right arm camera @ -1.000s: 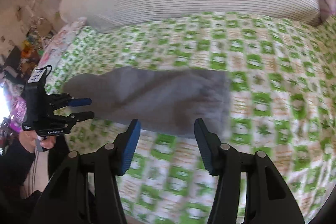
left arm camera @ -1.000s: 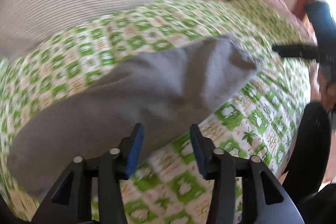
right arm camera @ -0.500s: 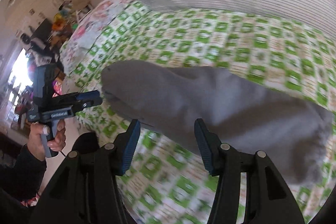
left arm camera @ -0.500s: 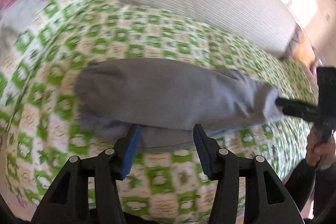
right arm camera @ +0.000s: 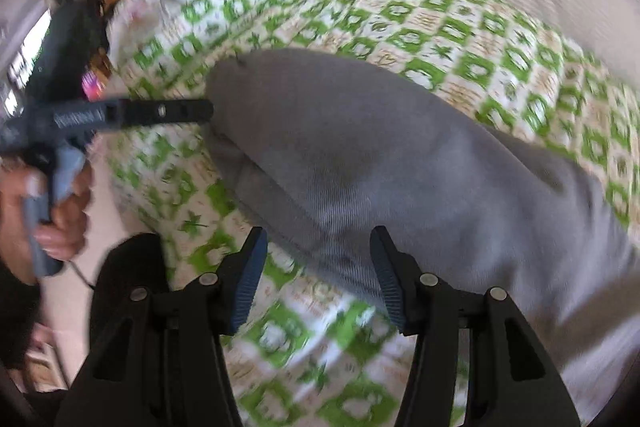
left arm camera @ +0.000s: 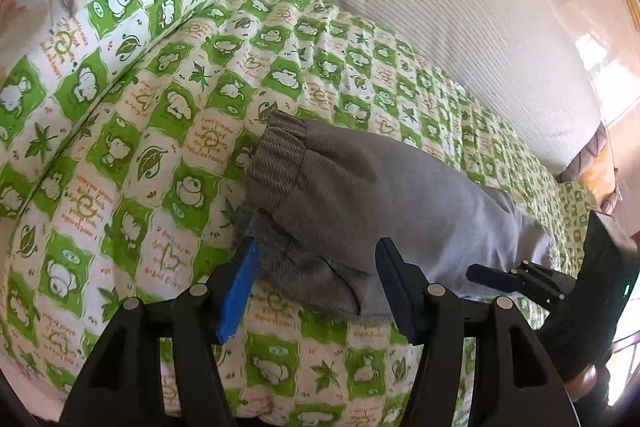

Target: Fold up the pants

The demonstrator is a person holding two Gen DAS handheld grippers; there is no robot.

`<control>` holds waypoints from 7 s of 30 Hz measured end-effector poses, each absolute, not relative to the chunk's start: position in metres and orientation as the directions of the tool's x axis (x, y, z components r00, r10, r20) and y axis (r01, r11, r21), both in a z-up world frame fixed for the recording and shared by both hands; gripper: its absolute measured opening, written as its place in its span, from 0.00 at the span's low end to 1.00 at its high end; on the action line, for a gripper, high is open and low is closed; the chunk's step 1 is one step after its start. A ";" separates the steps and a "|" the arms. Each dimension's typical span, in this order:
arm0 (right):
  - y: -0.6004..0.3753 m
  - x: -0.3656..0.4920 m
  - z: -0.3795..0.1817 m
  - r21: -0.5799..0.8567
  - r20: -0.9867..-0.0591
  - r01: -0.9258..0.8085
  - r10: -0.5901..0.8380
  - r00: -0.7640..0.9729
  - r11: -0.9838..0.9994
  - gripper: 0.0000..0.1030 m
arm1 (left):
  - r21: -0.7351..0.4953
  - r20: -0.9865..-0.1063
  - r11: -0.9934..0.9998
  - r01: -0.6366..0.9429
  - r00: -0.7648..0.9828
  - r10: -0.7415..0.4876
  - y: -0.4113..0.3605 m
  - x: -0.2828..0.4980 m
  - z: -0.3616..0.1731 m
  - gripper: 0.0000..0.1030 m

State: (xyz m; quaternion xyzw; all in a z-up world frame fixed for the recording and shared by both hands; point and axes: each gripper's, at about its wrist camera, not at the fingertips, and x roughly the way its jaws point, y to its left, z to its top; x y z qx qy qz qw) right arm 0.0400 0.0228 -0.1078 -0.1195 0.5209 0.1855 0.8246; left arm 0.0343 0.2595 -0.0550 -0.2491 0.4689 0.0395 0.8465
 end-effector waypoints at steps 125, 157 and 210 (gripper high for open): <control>-0.106 0.142 -0.085 0.348 -0.882 -0.274 0.412 0.228 0.897 0.19 | -0.525 -0.761 0.833 0.175 0.341 -0.551 0.081 0.090 -0.121 0.17; -0.113 0.181 -0.132 0.543 -0.827 -0.125 0.555 0.092 0.830 0.48 | -0.566 -0.753 0.824 0.015 0.397 -0.525 0.086 0.092 -0.131 0.12; -0.153 -0.007 -0.063 0.451 -0.758 0.007 0.379 0.530 0.892 0.33 | -0.263 -0.806 0.965 0.019 0.546 -0.231 0.135 0.066 -0.021 0.33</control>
